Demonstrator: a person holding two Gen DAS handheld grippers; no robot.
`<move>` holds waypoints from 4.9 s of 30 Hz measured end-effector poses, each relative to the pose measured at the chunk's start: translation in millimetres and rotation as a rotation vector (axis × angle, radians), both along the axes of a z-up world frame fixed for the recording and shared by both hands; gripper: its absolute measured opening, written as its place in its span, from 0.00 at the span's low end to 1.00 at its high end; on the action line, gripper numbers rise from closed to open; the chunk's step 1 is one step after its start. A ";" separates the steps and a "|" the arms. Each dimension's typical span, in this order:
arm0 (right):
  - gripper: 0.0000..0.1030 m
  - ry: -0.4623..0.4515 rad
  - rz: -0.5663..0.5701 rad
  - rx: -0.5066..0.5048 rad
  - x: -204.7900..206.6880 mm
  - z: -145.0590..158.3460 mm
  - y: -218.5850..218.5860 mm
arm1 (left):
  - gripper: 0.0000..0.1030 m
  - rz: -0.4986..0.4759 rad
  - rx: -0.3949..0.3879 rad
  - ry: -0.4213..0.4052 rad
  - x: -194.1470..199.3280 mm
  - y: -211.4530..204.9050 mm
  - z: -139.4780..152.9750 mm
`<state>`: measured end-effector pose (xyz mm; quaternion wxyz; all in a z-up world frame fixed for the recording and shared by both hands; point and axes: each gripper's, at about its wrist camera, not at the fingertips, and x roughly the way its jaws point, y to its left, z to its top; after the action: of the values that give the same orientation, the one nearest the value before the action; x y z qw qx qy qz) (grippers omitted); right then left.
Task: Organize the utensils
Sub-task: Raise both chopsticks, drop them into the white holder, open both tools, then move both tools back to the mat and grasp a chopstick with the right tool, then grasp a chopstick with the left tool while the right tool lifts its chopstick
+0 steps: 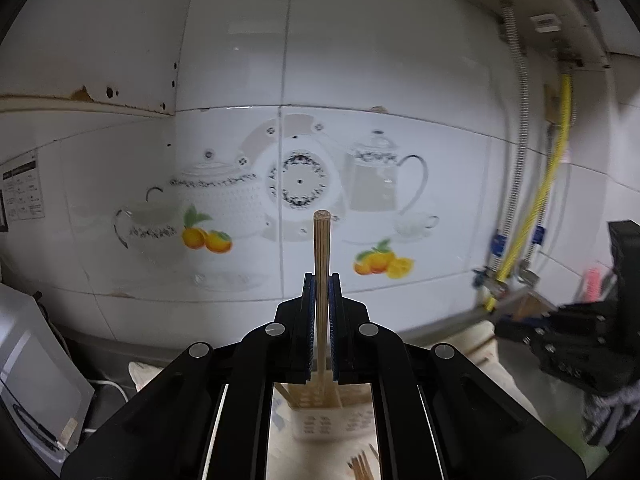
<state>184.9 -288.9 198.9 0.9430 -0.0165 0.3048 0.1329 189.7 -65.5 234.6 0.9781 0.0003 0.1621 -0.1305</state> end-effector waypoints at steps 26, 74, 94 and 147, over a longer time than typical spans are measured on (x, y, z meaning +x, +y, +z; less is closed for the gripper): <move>0.07 0.082 -0.025 -0.047 28.7 -51.5 9.5 | 0.07 0.024 -0.066 0.218 57.3 21.9 -78.4; 0.15 0.267 -0.052 -0.010 -133.0 -257.3 44.8 | 0.48 0.067 -0.094 0.403 -120.6 78.2 -223.7; 0.06 0.284 -0.111 0.018 -122.7 -267.4 41.3 | 0.45 -0.051 -0.070 0.544 -133.0 36.9 -272.5; 0.06 0.015 -0.110 -0.019 -157.0 -168.6 18.6 | 0.06 -0.097 -0.033 0.449 -123.6 8.1 -213.4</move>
<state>27.9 -270.2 30.3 0.9463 -0.0076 0.3136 0.0780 66.1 -57.4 21.1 0.9099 -0.0371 0.3734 -0.1766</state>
